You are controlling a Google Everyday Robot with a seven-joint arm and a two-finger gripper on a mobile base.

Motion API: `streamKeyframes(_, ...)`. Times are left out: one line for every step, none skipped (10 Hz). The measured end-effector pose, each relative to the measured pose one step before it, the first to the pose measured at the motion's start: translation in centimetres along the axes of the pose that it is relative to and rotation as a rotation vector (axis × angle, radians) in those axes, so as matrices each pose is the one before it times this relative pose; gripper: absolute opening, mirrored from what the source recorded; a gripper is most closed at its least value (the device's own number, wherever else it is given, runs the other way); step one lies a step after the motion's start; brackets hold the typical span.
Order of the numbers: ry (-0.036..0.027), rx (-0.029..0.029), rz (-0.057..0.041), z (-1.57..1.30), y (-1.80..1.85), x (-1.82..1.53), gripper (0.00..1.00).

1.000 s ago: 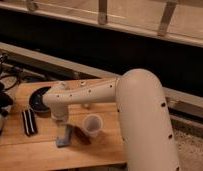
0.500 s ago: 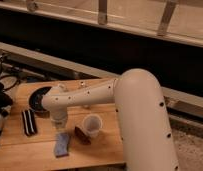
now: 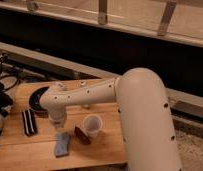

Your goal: Place the white sponge in the ceramic bowl

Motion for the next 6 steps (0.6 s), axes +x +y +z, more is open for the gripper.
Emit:
streamKeyframes(0.00505,0.00107,-0.00199,0.045,-0.045,0.175,0.26)
streamKeyframes(0.00473,0.00327,-0.0188,0.105,0.045,-0.825,0.4)
streamKeyframes(0.00248,-0.00232,-0.00918,-0.104,0.078,-0.539,0.47)
streamKeyframes(0.00305,-0.00567,-0.00399,-0.195,0.132,-0.218,0.56)
streamKeyframes(0.00226,-0.01157,-0.00082,0.165,0.395,0.071,0.68)
streamKeyframes(0.0049,-0.01036,-0.00586,0.189,0.495,-0.082,0.77)
